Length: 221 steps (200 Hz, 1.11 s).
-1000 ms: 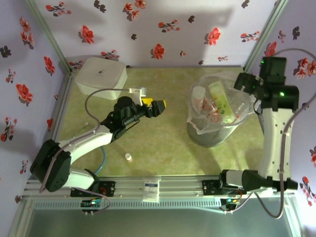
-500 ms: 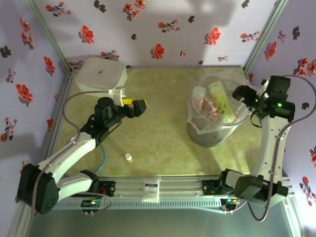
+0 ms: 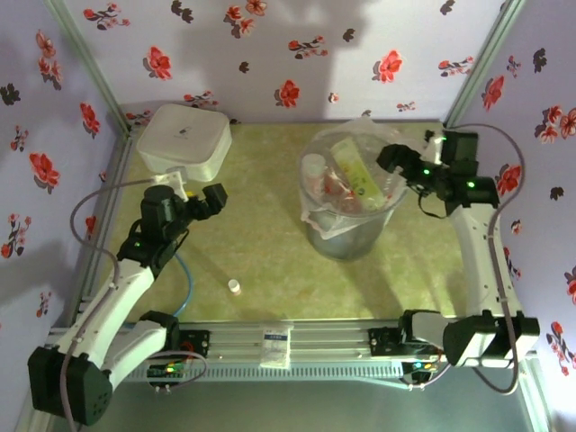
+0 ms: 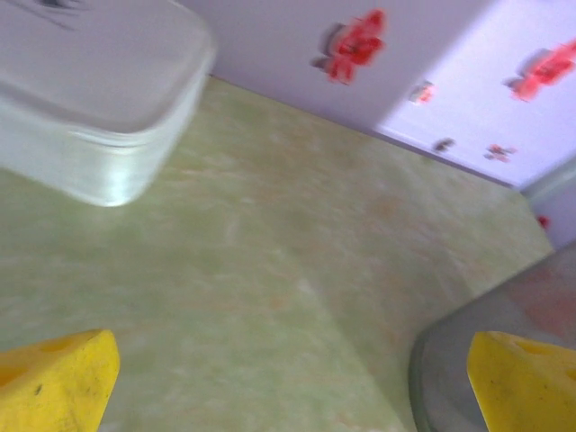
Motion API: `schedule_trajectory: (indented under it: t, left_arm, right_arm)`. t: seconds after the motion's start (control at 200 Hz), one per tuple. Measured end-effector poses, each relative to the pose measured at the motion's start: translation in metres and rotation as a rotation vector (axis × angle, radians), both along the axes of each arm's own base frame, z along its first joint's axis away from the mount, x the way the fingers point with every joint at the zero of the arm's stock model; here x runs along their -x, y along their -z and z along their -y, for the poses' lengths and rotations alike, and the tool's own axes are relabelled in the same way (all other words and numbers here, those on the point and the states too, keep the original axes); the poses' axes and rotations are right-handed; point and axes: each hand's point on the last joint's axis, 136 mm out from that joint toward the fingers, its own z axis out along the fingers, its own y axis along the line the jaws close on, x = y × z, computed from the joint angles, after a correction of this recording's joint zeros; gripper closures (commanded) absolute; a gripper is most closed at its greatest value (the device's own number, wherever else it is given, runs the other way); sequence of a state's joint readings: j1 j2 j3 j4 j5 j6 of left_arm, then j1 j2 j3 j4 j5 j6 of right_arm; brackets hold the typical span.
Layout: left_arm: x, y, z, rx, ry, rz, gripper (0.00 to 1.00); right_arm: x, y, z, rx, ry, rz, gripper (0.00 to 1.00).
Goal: Put the plastic bottles in the bin
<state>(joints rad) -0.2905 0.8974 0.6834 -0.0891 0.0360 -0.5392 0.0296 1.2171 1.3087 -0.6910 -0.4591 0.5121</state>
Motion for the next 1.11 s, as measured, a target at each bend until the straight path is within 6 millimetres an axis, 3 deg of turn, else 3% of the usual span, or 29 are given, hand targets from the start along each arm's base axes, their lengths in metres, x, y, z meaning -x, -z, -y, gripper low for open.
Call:
schedule_trajectory:
  t: [0.205, 0.305, 0.39, 0.455, 0.525, 0.655, 0.745, 0.815, 0.905, 1.01, 1.105]
  left_arm:
    - [0.010, 0.011, -0.052, -0.078, -0.192, -0.056, 0.00]
    - [0.012, 0.017, -0.070, -0.116, -0.256, -0.080, 0.00]
    - [0.014, 0.022, -0.083, -0.144, -0.304, -0.096, 0.00]
    - [0.015, 0.026, -0.095, -0.174, -0.352, -0.106, 0.00]
    - [0.016, 0.030, -0.108, -0.218, -0.391, -0.113, 0.00]
    - [0.017, 0.042, -0.136, -0.271, -0.483, -0.116, 0.00]
    - [0.017, 0.059, -0.150, -0.304, -0.536, -0.113, 0.00]
    - [0.018, 0.081, -0.156, -0.335, -0.557, -0.135, 0.00]
    - [0.020, 0.105, -0.161, -0.377, -0.568, -0.176, 0.00]
    - [0.014, 0.113, -0.164, -0.408, -0.575, -0.172, 0.00]
    - [0.002, 0.114, -0.165, -0.435, -0.569, -0.141, 0.00]
  right_arm:
    - [-0.014, 0.007, -0.081, -0.008, -0.169, 0.001, 0.08]
    - [-0.022, 0.012, -0.099, -0.016, -0.196, -0.012, 0.05]
    - [-0.027, 0.009, -0.098, 0.018, -0.179, -0.006, 0.00]
    - [-0.030, -0.002, -0.084, 0.074, -0.125, 0.022, 0.01]
    - [-0.027, -0.022, -0.057, 0.127, -0.040, 0.082, 0.00]
    - [-0.004, -0.066, 0.033, 0.183, 0.225, 0.210, 0.00]
    - [0.016, -0.068, 0.086, 0.242, 0.392, 0.239, 0.00]
    - [0.022, -0.044, 0.108, 0.295, 0.454, 0.203, 0.00]
    - [0.018, 0.013, 0.120, 0.358, 0.468, 0.087, 0.00]
    - [0.019, 0.095, 0.127, 0.431, 0.450, -0.067, 0.01]
    - [0.025, 0.146, 0.136, 0.501, 0.459, -0.133, 0.01]
